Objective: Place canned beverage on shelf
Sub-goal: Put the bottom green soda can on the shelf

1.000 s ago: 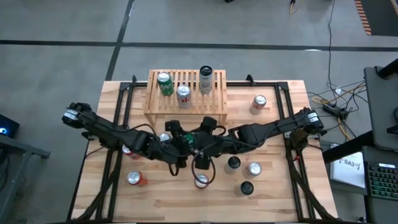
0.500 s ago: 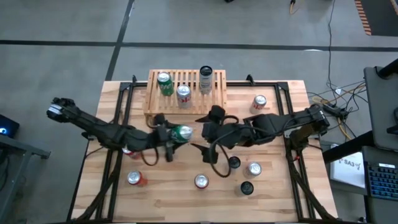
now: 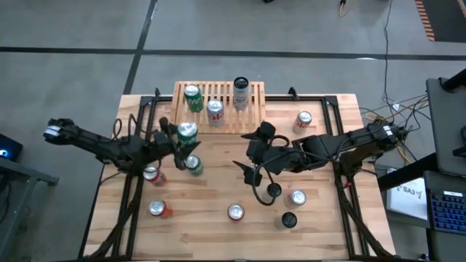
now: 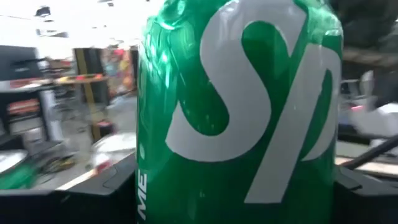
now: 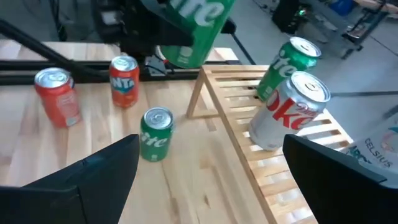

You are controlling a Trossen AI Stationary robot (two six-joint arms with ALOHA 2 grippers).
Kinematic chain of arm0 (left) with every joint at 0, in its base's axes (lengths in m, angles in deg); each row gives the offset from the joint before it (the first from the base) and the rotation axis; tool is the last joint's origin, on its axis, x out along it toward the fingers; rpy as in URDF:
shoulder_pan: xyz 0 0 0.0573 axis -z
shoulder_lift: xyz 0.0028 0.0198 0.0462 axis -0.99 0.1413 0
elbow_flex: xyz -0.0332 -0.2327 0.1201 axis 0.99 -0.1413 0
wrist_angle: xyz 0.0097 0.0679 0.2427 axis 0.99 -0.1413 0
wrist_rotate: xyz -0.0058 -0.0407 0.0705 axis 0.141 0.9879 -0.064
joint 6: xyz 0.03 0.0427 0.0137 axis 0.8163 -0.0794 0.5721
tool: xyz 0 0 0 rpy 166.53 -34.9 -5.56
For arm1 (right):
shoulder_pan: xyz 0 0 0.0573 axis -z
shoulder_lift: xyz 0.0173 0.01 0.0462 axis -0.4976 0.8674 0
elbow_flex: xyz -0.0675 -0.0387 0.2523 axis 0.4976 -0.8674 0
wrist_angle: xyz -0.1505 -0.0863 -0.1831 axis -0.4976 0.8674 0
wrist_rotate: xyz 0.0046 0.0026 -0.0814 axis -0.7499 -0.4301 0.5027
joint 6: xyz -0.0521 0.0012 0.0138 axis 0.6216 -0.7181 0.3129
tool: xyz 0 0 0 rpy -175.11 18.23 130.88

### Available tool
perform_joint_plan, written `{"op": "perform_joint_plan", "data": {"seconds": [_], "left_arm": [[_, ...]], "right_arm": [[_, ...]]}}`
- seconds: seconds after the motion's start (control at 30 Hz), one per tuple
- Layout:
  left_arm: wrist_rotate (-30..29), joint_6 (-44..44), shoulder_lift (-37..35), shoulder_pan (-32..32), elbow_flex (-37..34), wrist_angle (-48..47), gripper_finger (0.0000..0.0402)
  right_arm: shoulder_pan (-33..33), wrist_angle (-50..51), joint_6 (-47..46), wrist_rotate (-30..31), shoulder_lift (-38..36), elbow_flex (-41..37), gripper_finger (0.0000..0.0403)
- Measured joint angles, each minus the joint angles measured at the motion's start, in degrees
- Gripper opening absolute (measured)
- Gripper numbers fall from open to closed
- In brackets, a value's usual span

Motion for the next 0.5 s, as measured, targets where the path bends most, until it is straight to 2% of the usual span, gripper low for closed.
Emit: {"op": "perform_joint_plan", "data": {"seconds": [0.17,0.23,0.5], "left_arm": [[2.0,0.5,-2.2,-6.8,-3.8,3.1,0.0274],[5.4,0.3,-2.4,-10.2,-4.9,5.8,0.0274],[17.1,-4.2,-0.9,-23.3,-9.4,11.4,0.0274]], "right_arm": [[0.0,-2.5,-2.0,3.6,-2.8,-5.9,0.0384],[0.4,-5.1,-2.3,5.6,-4.1,-8.4,0.0384],[4.5,-13.9,-2.0,5.7,-9.4,-16.1,0.0384]]}}
